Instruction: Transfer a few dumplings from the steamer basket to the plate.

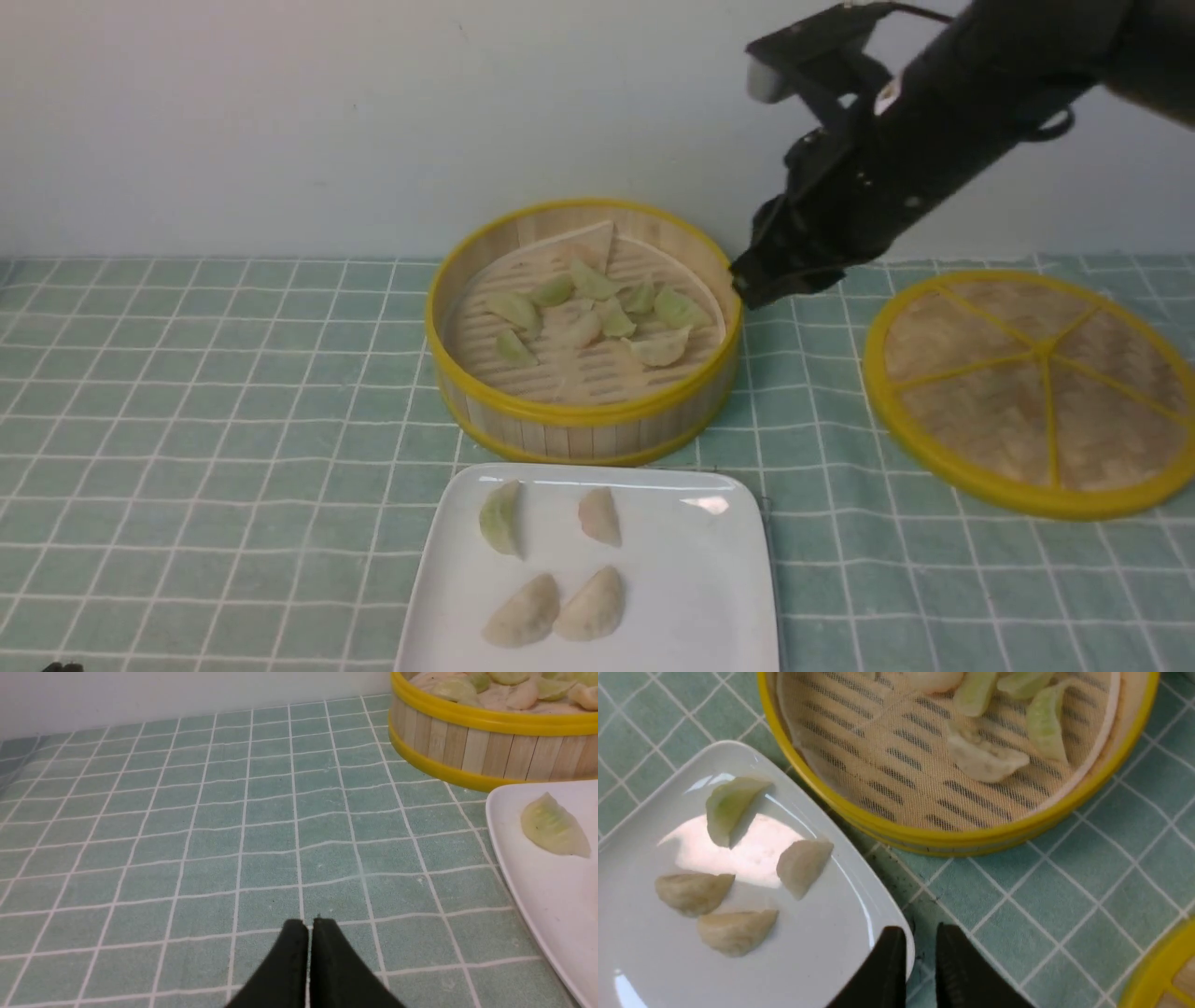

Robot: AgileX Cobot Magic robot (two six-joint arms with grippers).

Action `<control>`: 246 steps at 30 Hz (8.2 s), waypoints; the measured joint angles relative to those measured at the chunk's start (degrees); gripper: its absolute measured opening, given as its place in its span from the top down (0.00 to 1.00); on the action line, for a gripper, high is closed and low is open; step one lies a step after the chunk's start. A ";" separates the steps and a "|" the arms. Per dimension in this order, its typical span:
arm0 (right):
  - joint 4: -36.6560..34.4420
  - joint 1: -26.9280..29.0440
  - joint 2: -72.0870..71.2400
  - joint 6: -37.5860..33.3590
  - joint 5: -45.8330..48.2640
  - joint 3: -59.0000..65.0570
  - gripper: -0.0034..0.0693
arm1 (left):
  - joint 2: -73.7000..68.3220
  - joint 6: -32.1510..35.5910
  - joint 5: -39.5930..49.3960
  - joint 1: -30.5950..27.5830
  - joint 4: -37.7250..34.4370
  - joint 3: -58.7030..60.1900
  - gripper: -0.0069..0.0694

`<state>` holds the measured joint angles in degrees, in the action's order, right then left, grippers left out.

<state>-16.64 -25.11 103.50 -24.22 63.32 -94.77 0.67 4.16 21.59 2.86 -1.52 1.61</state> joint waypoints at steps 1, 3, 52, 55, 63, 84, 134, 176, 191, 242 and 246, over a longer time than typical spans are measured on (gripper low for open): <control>1.44 -1.35 2.66 -0.27 -1.74 -1.86 0.69 | 0.00 0.00 0.00 0.00 0.00 0.00 0.92; 3.18 -2.72 5.34 -0.39 -3.84 -3.38 0.61 | 0.00 0.00 0.00 0.00 0.00 0.00 0.92; -3.00 -6.70 8.07 9.20 7.47 -8.20 0.70 | 0.00 0.00 0.10 0.00 -0.04 0.00 0.92; -5.79 -9.20 10.48 9.09 7.53 -3.53 0.70 | 0.00 0.00 0.10 0.00 -0.04 0.00 0.92; -6.24 -15.36 17.59 8.93 3.64 -2.06 0.56 | 0.00 0.00 0.10 0.00 -0.04 0.00 0.92; 13.39 -3.88 28.50 12.04 -3.94 -30.00 0.16 | 0.00 0.00 0.15 0.00 -0.04 0.00 0.92; 1.36 -13.62 8.28 13.78 -1.24 12.13 0.63 | 0.00 0.00 0.15 0.00 -0.04 0.00 0.92; 18.94 -13.62 -92.70 36.92 -45.71 68.12 0.97 | 0.00 0.00 0.15 0.00 -0.04 0.00 0.92; 18.43 -13.62 -99.06 41.59 -44.25 76.35 0.97 | 0.00 0.00 0.15 0.00 -0.04 0.00 0.92; 26.50 24.56 -104.02 43.09 -42.24 96.12 0.97 | 0.00 0.00 0.20 0.00 -0.04 0.00 0.92; 26.50 24.56 -104.02 43.09 -42.24 96.12 0.97 | 0.00 0.00 0.20 0.00 -0.04 0.00 0.92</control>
<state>9.86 -0.55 -0.52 18.88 21.09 1.35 0.67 4.16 21.79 2.86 -1.56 1.61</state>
